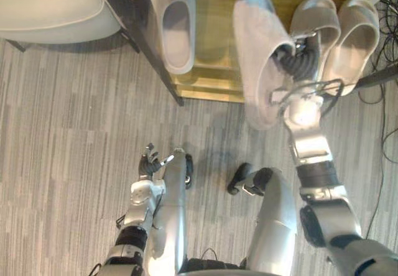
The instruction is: Organize the slippers on the shoe rack
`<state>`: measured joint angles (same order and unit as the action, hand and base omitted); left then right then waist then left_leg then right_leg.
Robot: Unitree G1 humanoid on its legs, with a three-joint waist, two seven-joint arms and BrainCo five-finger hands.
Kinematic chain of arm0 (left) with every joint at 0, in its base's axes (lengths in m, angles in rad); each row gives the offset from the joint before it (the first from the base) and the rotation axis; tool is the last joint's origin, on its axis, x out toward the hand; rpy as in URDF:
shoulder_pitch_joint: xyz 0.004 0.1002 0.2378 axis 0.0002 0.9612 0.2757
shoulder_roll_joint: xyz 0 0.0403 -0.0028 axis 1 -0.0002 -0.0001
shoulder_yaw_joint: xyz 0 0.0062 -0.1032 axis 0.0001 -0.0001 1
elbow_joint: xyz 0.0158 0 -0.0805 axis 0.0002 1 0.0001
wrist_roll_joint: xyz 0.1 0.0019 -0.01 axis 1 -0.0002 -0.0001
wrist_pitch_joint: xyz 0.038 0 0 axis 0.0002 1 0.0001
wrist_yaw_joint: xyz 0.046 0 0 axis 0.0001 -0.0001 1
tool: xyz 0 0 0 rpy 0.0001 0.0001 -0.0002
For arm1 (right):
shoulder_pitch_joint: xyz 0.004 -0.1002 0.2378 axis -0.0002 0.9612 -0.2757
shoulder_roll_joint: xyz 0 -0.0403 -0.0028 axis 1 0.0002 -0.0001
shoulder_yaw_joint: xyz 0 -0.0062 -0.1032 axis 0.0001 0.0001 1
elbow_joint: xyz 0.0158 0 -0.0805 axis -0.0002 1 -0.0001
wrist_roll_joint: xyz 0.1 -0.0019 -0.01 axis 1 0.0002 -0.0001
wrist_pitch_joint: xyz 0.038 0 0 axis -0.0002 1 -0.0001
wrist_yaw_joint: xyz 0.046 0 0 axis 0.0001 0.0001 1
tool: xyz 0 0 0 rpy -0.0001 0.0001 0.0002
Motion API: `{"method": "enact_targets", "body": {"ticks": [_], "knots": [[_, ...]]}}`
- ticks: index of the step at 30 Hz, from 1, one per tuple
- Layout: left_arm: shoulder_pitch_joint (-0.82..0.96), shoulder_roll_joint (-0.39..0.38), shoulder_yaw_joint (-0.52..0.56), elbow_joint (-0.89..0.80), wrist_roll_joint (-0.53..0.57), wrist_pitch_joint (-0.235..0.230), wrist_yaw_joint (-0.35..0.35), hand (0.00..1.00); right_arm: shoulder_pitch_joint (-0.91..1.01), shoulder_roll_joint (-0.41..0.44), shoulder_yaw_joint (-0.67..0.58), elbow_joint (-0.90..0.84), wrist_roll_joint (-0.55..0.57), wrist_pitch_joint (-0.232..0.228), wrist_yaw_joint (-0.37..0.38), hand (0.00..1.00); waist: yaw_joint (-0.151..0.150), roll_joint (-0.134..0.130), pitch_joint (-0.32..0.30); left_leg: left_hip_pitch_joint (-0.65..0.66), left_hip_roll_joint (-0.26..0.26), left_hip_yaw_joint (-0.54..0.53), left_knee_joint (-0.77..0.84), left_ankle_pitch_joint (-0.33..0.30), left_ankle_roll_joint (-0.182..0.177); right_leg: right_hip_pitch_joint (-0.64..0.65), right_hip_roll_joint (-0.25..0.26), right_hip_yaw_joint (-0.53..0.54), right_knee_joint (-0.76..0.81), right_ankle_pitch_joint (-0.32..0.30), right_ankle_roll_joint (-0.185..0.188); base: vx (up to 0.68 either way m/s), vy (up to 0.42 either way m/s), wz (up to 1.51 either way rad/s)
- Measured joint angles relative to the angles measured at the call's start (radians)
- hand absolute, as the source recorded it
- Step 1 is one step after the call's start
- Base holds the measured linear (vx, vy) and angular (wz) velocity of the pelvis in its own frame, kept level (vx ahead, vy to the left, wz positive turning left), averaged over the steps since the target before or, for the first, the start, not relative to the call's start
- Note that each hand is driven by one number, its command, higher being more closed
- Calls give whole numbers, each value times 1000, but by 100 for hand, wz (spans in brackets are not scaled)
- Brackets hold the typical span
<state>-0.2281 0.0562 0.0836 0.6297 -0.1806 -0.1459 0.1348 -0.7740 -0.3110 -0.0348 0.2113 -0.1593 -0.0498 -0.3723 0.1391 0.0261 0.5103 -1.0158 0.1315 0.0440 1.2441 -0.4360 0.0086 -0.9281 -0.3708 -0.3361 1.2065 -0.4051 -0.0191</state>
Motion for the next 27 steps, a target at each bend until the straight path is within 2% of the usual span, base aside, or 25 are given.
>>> {"method": "enact_targets", "body": {"ticks": [9, 13, 21, 24, 25, 27], "knots": [[-6, -28, 16, -24, -29, -12, 20, 0, -176, -8, -44, 147, 0, 52, -60, 100, 28, 0, 0, -43, -1, -8, 17, 3, -5, -30, -17, -19, 20, -5, -9, 6, 41, 3], [-10, -36, 16, -32, -57, -21, 38, 0, -253, -16, -43, 239, 0, 70, -64, 100, 32, 0, 0, -65, -3, -17, 25, 4, -6, -39, -28, -34, 32, -13, -10, 3, 36, 9], [-38, -55, 14, -35, -99, -36, 41, 0, -396, -49, -21, 447, -1, 104, -63, 100, 66, 1, -1, -117, -11, -29, 35, 9, -15, -83, -38, -43, 51, -20, -14, 1, 28, 4], [-39, -61, 14, -35, -101, -42, 50, 0, -429, -53, 16, 516, -2, 110, -61, 100, 66, 2, -1, -123, -19, -33, 36, 10, -16, -86, -50, -48, 62, -30, -19, 14, 23, 11], [-39, -64, 14, -36, -104, -44, 57, 0, -439, -53, 24, 532, -2, 113, -61, 0, 68, 2, -1, -126, -19, -34, 37, 10, -16, -86, -50, -50, 63, -31, -20, 16, 24, 8], [-43, -65, 14, -37, -118, -45, 60, 0, -469, -53, 50, 556, -6, 119, -61, 0, 71, 4, -2, -135, -19, -41, 37, 12, -20, -90, -50, -59, 63, -33, -23, 3, 29, 4]]}}
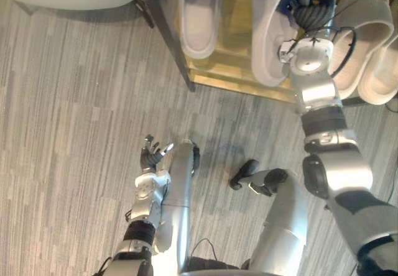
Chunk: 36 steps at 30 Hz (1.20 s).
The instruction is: Organize the slippers on the shoe rack
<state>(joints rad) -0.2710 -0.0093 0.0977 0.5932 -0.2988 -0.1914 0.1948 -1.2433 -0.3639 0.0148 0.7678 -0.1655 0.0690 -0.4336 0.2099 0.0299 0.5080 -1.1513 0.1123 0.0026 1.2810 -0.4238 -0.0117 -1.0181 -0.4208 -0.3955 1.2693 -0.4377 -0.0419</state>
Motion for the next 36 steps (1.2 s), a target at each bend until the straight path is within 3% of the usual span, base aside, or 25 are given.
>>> {"method": "enact_targets", "body": {"ticks": [16, 28, 36], "knots": [[-5, -9, -9, 9, -18, 1, 19, 0, -44, -2, -4, 37, -27, 10, -56, 0, 13, 12, -7, -8, -2, -4, -8, 8, -14, -11, -5, -6, 10, -13, -13, -1, 10, 0], [-9, -12, -9, 46, -18, 2, 20, 0, -41, -10, -9, 31, 25, 10, -59, 0, 11, 31, -19, 2, 2, -11, -26, 24, -29, -4, 3, -14, 3, -11, -18, 0, 0, 0], [-9, -5, -8, 76, -17, 10, 20, 0, 89, 44, -58, -143, 50, -2, -80, 0, 8, 31, -20, 43, 12, -11, -53, 28, -34, 33, 20, -19, -25, -8, -23, 1, 17, -2]]}}
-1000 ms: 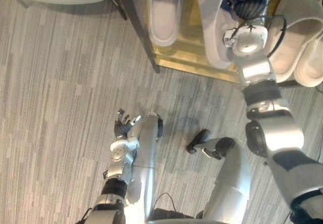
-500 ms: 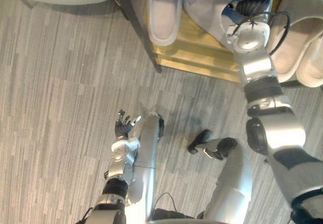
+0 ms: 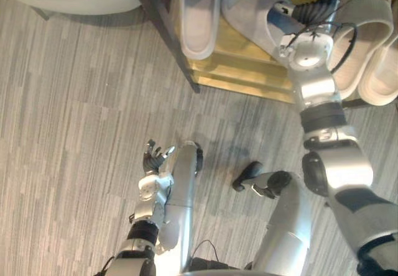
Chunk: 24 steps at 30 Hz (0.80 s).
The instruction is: Organize the slippers on the shoe rack
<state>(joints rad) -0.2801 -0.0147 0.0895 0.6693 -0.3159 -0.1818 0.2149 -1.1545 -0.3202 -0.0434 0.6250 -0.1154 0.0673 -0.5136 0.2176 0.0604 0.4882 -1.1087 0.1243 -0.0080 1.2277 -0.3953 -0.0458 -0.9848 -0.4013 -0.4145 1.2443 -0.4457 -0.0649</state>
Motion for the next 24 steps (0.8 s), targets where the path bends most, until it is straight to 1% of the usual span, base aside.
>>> {"method": "enact_targets", "body": {"ticks": [4, 8, 11, 13, 14, 15, 17, 18, 24], "knots": [[0, 2, 8, 11, 0, 2, 0, 0, 59, 46, -32, -61, 9, -9, 1, 0, -4, -2, -2, 11, 4, 0, -10, 2, -3, 11, 5, -5, -11, -1, 3, -9, 27, -2], [1, 2, 11, 11, 0, 5, -1, 0, 92, 82, -38, -69, 38, -18, 3, 0, -6, -2, -2, 12, 6, 0, -11, 2, -4, 11, 9, -4, -12, 2, -3, -12, 34, -1], [0, 2, 12, 11, 0, 17, 0, 0, 123, 126, -67, -70, 50, -20, 7, 0, -6, -3, -3, 18, 7, 0, -18, 5, -8, 15, 12, -4, -17, 3, -5, -6, 35, -1], [1, 2, 13, 12, 0, 21, 0, 0, 137, 130, -69, -88, 54, -22, 11, 0, -6, -3, -3, 23, 7, 0, -21, 5, -9, 19, 13, -4, -20, 3, -5, -2, 15, 0], [1, 3, 19, 14, 1, 23, 0, 0, 156, 134, -71, -106, 74, -25, 17, 0, -8, -4, -3, 31, 9, -1, -24, 5, -9, 31, 18, -7, -26, 3, -5, 0, 0, 0], [2, 2, 33, 19, 0, 26, 0, 0, 164, 137, -73, -106, 88, -27, 23, 0, -10, -12, -7, 34, 10, -1, -29, 5, -10, 32, 18, -7, -29, 2, -2, -6, 35, -1], [3, 2, 42, 21, 0, 30, -1, 0, 170, 148, -83, -106, 100, -29, 26, 0, -13, -16, -9, 34, 11, 0, -29, 6, -10, 32, 19, -7, -30, 2, -2, -6, 17, -1], [3, 2, 44, 22, 0, 34, -1, 0, 175, 158, -93, -106, 118, -41, 31, 0, -14, -16, -9, 34, 11, -1, -29, 6, -10, 32, 19, -7, -30, 2, -2, -15, 35, -1], [3, 1, 52, 24, 0, 34, -1, 0, 176, 166, -100, -107, 166, -63, 42, 0, -16, -18, -8, 34, 14, -1, -29, 6, -10, 32, 22, -8, -32, 0, 3, -13, 30, -1]]}}
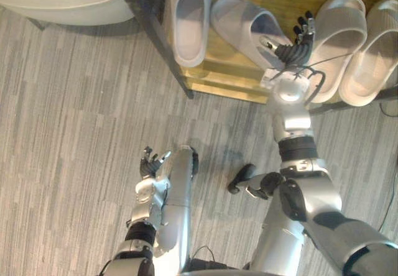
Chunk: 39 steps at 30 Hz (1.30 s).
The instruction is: Organize the slippers on the shoe rack
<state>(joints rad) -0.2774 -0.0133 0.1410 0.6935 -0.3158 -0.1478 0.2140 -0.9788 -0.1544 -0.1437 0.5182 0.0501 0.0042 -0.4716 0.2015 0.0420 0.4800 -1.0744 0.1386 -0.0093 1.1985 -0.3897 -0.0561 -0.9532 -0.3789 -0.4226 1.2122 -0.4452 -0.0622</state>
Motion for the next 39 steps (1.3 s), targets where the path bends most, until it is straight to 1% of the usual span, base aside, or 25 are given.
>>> {"method": "enact_targets", "body": {"ticks": [2, 3, 6, 7, 10, 16, 20, 24, 30, 31, 36, 39], "knots": [[-1, 0, 2, 0, 0, 0, 0, 0, 0, 7, 0, 0, 12, -5, 1, 0, 0, -1, 0, 0, 4, -1, 0, 0, 0, 0, 6, 0, -3, 2, 3, -15, 35, -6], [-1, 0, 11, 0, 0, 0, 0, 0, 0, 18, 0, 0, 31, -12, 3, 0, 0, -5, 0, -1, 8, -1, -2, 0, -1, 0, 11, 0, -8, 3, 3, -17, 45, -7], [-1, 4, 39, 4, 0, 0, 0, 0, 17, 52, 2, -4, 44, -26, 11, 0, -11, -25, -7, 0, 8, -2, -7, 2, -4, 0, 13, -2, -11, 3, 3, -6, 21, -1], [-1, 5, 39, 5, 0, 0, 0, 0, 21, 57, 2, -8, 58, -31, 11, 0, -14, -27, -7, 0, 8, -2, -7, 2, -5, 1, 13, -2, -11, 3, 3, -9, 32, 1], [-1, 11, 40, 5, 0, 1, 0, 0, 27, 77, 5, -30, 109, -33, 21, 0, -20, -32, -5, 5, 8, -3, -7, 3, -5, 5, 13, -2, -12, 3, 3, -12, 24, 0], [-2, 18, 69, 9, 1, 7, 1, 0, 74, 118, 35, -65, 150, -41, 28, 0, -31, -54, -5, 19, 9, -3, -14, 4, -7, 19, 14, -3, -18, 3, 4, -11, 17, 0], [-1, 21, 71, 28, 2, 11, 1, 0, 110, 146, 48, -68, 171, -38, 41, 0, -32, -59, -6, 54, 8, -2, -37, 7, -11, 52, 16, -9, -36, 4, 5, -5, 14, 2], [-1, 21, 78, 36, 2, 26, 2, 0, 119, 164, 78, -68, 208, -40, 55, 0, -32, -60, -5, 64, 8, -2, -52, 9, -15, 64, 22, -14, -47, 4, 5, 0, 5, 2], [-1, 21, 80, 36, 3, 27, 2, 0, 123, 176, 78, -69, 247, -56, 67, 0, -32, -60, -5, 64, 8, -3, -53, 10, -16, 64, 24, -15, -48, 3, 6, 1, 1, 1], [-1, 21, 80, 36, 3, 27, 2, 0, 123, 176, 78, -69, 270, -61, 68, 0, -32, -60, -5, 64, 8, -3, -53, 10, -16, 64, 24, -15, -48, 2, 7, 0, 0, 0], [-2, 21, 80, 36, 3, 27, 2, 0, 123, 194, 81, -66, 307, -62, 79, 0, -32, -60, -5, 64, 8, -4, -54, 10, -17, 64, 24, -15, -48, 2, 8, -8, 13, 0], [-3, 20, 80, 37, 3, 27, 2, 0, 123, 194, 107, -65, 324, -62, 85, 0, -30, -60, -5, 63, 7, -5, -56, 11, -17, 64, 24, -17, -50, 2, 8, 0, 0, 0]]}}
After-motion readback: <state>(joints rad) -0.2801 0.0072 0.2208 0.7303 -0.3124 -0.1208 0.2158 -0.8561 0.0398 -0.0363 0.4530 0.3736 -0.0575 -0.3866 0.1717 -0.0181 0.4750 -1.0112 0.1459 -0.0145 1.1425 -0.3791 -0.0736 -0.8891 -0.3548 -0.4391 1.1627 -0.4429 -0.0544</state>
